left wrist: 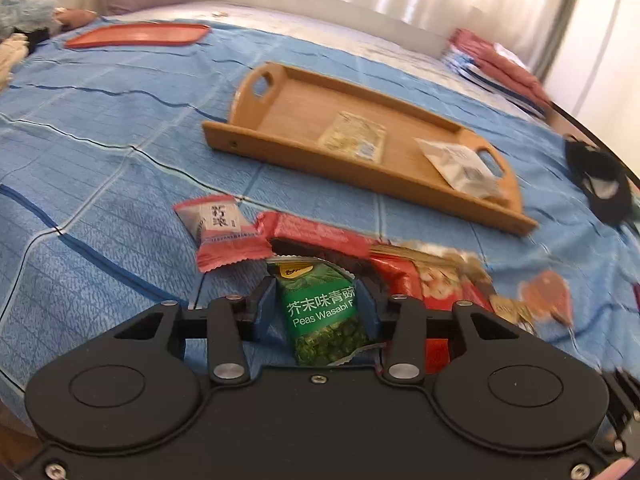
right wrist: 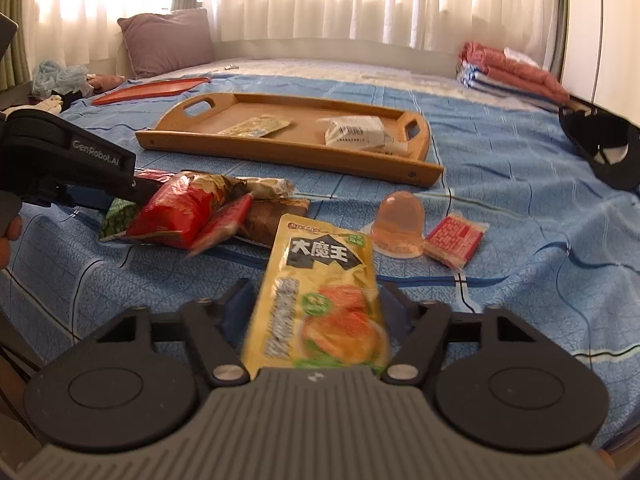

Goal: Organize snacks
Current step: 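Grasp the green wasabi peas bag with the left tool while the right tool grasps the yellow packet, then carry both bags onto the wooden tray and open both tools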

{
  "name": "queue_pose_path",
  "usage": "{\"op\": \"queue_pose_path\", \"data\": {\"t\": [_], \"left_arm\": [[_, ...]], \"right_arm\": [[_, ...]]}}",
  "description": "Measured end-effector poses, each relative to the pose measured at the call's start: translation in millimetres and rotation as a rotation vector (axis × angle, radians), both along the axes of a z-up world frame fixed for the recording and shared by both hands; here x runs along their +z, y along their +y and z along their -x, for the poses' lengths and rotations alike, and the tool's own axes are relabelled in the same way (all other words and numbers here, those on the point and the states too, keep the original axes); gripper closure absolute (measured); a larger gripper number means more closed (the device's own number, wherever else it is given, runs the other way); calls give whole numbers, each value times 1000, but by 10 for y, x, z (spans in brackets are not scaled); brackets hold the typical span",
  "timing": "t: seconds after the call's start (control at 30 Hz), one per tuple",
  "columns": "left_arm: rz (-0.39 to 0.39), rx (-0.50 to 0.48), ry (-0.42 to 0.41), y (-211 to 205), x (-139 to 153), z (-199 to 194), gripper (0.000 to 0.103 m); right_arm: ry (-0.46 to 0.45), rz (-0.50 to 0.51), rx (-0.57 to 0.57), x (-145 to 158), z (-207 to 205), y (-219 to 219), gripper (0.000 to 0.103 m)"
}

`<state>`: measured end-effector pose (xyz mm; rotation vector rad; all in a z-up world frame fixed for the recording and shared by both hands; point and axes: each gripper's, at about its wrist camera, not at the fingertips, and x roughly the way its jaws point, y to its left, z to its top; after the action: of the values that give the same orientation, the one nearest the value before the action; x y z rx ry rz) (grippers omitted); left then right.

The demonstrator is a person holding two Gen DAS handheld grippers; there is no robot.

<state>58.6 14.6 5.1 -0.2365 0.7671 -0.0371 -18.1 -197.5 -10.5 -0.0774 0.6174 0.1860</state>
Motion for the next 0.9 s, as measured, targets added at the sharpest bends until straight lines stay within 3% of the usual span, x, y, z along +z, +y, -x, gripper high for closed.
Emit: {"op": "queue_pose_path", "data": {"t": [0.2, 0.27, 0.33, 0.37, 0.57, 0.67, 0.73, 0.8, 0.83, 0.9], "left_arm": [[-44, -94, -3, 99, 59, 135, 58], [-83, -84, -20, 97, 94, 175, 49], [-148, -62, -34, 59, 126, 202, 31], [-158, -54, -38, 49, 131, 212, 30], [-48, 0, 4, 55, 43, 184, 29], [-75, 47, -12, -18, -4, 159, 33], [-86, 48, -20, -72, -27, 153, 50], [-84, 21, -25, -116, -28, 171, 59], [-79, 3, -28, -133, -24, 183, 64], [-69, -24, -33, -149, 12, 226, 71]], "right_arm": [[-17, -12, 28, 22, 96, 51, 36], [-18, -21, 37, 34, 107, 56, 36], [-21, -25, 35, 39, 114, 62, 34], [-23, -28, 32, 38, 113, 62, 28], [-20, -75, -8, 34, 91, 5, 26], [-18, -69, -14, 25, 88, 11, 25], [-13, -58, -17, 10, 80, 27, 25], [-5, -61, -21, -9, 67, 32, 29], [-5, -81, -27, -13, 71, 22, 37], [-16, -109, -43, 3, 96, 10, 37]]}}
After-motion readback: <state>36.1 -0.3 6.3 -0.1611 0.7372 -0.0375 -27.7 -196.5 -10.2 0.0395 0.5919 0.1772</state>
